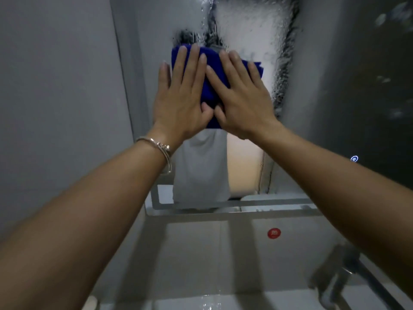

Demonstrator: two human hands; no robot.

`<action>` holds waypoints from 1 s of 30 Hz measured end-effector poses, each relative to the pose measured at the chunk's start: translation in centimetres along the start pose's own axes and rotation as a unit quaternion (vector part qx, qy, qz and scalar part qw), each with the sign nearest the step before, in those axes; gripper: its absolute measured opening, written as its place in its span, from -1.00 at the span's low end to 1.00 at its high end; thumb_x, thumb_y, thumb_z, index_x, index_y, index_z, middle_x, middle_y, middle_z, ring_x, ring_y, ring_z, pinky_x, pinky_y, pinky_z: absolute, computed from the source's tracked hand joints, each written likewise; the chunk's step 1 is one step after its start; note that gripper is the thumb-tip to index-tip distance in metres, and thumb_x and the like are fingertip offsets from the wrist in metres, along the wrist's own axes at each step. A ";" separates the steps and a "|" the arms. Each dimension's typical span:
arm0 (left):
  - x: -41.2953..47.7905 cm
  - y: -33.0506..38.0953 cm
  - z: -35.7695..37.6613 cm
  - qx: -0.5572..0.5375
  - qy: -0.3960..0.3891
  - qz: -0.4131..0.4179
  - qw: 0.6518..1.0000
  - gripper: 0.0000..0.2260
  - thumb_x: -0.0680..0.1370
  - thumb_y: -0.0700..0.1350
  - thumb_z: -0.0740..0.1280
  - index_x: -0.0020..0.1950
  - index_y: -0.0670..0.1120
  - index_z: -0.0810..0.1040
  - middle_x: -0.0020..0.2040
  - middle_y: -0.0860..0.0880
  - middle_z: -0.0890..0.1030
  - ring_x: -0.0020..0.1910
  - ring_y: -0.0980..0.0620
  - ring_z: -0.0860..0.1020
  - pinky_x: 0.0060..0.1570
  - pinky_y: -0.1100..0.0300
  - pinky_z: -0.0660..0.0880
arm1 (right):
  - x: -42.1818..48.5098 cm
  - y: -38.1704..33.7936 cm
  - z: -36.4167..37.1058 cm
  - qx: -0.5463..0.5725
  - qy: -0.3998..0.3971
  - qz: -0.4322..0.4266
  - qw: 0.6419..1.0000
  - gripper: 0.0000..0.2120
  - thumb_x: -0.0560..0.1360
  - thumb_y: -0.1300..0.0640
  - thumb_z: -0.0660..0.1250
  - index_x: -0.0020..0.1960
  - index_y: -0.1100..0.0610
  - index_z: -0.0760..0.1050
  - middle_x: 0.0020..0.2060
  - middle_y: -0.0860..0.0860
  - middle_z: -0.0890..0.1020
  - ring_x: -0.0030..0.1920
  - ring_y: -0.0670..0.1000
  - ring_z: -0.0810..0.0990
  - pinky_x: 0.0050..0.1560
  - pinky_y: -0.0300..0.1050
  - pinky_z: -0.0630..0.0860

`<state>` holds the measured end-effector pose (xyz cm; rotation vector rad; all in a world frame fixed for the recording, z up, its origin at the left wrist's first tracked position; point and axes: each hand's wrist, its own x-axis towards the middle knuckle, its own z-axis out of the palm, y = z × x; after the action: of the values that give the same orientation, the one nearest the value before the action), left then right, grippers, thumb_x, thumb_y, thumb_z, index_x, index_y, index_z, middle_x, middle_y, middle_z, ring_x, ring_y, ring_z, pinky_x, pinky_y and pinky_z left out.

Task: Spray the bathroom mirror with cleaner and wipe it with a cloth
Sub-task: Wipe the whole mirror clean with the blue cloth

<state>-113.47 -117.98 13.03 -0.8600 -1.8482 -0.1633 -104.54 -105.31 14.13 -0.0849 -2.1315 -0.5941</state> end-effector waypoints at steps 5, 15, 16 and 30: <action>0.3 0.1 0.1 0.026 0.008 -0.026 0.999 -0.34 0.55 0.05 0.05 0.54 -0.18 -0.13 0.56 -0.18 -0.07 0.53 -0.16 -0.09 0.46 -0.18 -0.09 | 1.3 -2.5 -0.5 0.075 -0.001 0.085 0.994 -0.35 0.50 0.01 0.16 0.55 0.09 0.10 0.54 0.19 0.04 0.54 0.17 -0.04 0.49 0.13 -0.09; -6.0 -0.5 3.9 -0.022 0.038 0.016 0.999 -0.32 0.45 -0.01 0.10 0.52 -0.21 0.03 0.53 -0.22 0.10 0.51 -0.20 0.04 0.44 -0.21 0.04 | -3.9 -4.5 6.4 0.082 0.125 0.041 0.988 -0.47 0.57 -0.04 0.08 0.51 0.08 0.20 0.50 0.18 0.21 0.51 0.16 0.09 0.49 0.11 -0.11; -6.7 -0.6 4.2 -0.025 0.039 0.017 0.999 -0.33 0.45 -0.01 0.10 0.52 -0.21 0.03 0.52 -0.22 0.09 0.50 -0.20 0.04 0.44 -0.22 0.05 | -4.4 -4.8 6.9 0.083 0.126 0.030 0.988 -0.47 0.58 -0.06 0.07 0.51 0.08 0.19 0.50 0.18 0.20 0.51 0.16 0.09 0.50 0.12 -0.10; -11.9 -4.0 5.3 0.011 -0.016 0.035 0.999 -0.31 0.46 0.08 0.07 0.51 -0.20 0.00 0.52 -0.22 0.07 0.51 -0.20 0.00 0.40 -0.21 0.00 | -5.4 -8.1 8.8 0.034 0.122 -0.058 0.990 -0.53 0.62 -0.08 0.07 0.48 0.05 0.24 0.47 0.16 0.24 0.48 0.15 0.18 0.46 0.13 -0.02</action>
<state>-117.61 -124.10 1.61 -0.9143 -1.8436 -0.0855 -110.18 -107.66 2.54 0.1447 -1.9243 -0.5683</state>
